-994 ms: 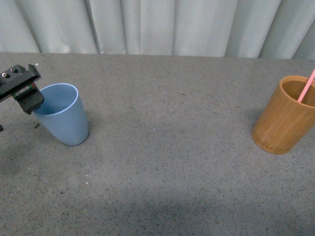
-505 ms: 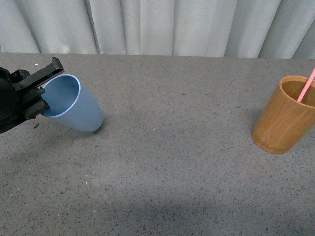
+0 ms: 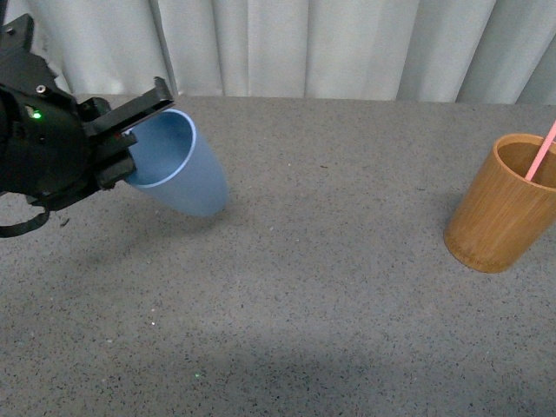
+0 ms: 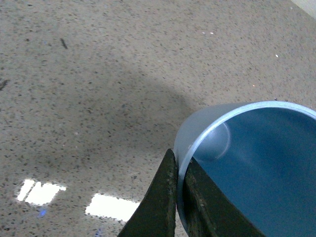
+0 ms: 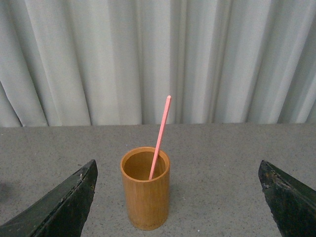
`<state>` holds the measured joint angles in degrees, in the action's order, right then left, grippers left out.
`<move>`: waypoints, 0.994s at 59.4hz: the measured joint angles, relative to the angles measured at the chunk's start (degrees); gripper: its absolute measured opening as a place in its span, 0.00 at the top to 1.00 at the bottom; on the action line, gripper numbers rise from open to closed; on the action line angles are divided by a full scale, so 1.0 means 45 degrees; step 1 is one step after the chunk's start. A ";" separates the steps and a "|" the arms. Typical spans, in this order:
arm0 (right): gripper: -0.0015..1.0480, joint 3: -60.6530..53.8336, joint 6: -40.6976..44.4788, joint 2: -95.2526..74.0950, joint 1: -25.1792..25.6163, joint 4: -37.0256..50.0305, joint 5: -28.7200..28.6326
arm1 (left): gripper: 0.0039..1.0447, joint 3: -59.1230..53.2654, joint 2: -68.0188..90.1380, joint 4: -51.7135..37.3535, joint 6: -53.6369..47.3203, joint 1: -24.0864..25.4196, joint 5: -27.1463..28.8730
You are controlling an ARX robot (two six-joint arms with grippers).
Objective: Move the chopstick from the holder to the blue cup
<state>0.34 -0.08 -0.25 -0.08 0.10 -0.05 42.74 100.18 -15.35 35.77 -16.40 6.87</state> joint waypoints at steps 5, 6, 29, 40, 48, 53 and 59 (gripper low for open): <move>0.09 0.0000 0.0000 0.0000 0.0000 0.0000 0.0000 | 0.97 0.0243 0.0121 0.0151 0.0005 -0.0549 0.0214; 0.09 0.0000 -0.0005 0.0000 0.0000 0.0000 0.0000 | 0.97 0.0277 0.0146 0.0185 0.0005 -0.0612 0.0223; 0.09 0.0000 -0.0005 0.0000 0.0000 0.0000 0.0000 | 0.97 0.1302 0.1195 0.0733 0.0369 -0.1865 0.0787; 0.09 0.0000 0.0000 0.0000 0.0000 0.0000 0.0000 | 0.97 0.1642 0.1530 0.0933 0.0563 -0.2327 0.0806; 0.09 0.0000 0.0000 0.0000 0.0000 0.0000 0.0000 | 0.97 0.1685 0.1681 0.1005 0.0646 -0.2633 0.0656; 0.09 0.0000 0.0000 0.0000 0.0000 0.0000 0.0000 | 0.97 0.1705 0.1783 0.1025 0.0651 -0.2822 0.0461; 0.09 0.0000 0.0000 0.0000 0.0000 0.0000 0.0000 | 0.97 0.1710 0.1841 0.1020 0.0661 -0.2982 0.0374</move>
<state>0.34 -0.08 -0.25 -0.08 0.10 -0.05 50.43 108.47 -10.76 38.74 -29.82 8.56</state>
